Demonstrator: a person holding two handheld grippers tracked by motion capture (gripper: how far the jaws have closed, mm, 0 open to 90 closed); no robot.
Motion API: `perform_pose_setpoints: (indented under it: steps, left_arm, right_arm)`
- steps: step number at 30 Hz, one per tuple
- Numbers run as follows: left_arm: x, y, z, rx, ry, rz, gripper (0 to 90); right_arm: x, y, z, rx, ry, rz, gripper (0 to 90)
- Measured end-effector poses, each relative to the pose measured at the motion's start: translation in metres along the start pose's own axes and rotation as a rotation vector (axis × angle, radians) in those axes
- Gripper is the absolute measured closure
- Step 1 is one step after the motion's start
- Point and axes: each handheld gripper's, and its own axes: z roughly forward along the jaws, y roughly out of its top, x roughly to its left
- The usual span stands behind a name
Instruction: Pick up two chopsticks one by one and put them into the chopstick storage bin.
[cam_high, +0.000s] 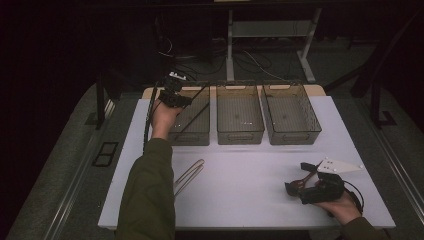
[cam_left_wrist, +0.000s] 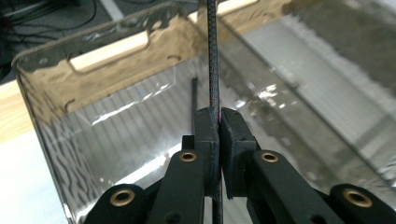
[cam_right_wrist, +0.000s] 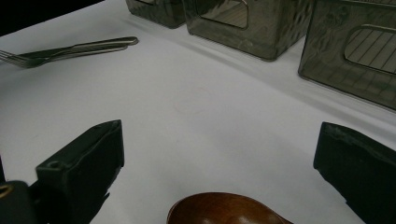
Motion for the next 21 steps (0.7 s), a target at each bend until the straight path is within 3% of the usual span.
perform_pose_setpoints:
  steps: [3,14,21]
  left_arm:
    - [0.002,-0.002,0.006,0.020,0.010,0.011,85.1]
    - [0.003,-0.007,0.023,0.075,0.048,-0.026,84.7]
    - [0.004,-0.014,0.028,0.099,0.035,-0.035,84.5]
  right_arm:
    - [0.000,0.000,-0.001,0.000,0.001,0.001,2.2]
    - [-0.001,0.000,-0.002,-0.008,0.003,-0.001,2.2]
    - [-0.001,0.000,-0.002,-0.008,0.002,-0.003,2.2]
